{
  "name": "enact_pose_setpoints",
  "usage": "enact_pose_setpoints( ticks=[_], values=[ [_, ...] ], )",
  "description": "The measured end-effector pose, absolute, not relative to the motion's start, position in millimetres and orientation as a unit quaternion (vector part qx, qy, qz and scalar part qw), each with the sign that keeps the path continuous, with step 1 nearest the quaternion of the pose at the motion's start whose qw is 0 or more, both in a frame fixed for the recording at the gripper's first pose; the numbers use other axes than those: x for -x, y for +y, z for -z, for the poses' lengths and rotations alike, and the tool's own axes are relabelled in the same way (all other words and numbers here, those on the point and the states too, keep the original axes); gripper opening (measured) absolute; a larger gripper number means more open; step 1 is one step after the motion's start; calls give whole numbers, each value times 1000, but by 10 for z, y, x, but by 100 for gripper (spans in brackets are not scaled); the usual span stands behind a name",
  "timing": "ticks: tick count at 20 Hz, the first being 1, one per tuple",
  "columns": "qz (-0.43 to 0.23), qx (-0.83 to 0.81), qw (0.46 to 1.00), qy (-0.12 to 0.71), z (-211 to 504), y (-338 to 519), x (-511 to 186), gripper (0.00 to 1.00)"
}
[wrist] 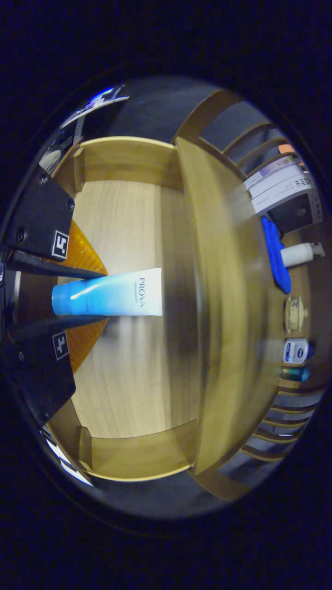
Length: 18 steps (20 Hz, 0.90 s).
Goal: Pull open the drawer, take out the items inside it, and place them on the countertop above the cabinet.
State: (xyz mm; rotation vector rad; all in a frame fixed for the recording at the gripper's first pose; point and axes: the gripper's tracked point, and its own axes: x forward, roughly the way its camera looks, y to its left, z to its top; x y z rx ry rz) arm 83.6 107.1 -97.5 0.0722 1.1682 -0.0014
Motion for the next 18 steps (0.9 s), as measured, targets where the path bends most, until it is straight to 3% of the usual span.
enact_pose_setpoints(
  ticks=[10, 18],
  values=[
    [-5, -15, 869, 494, -78, 1171, -1321, 44],
    [35, -42, 867, 495, 172, 1004, -2202, 44]
  ],
)
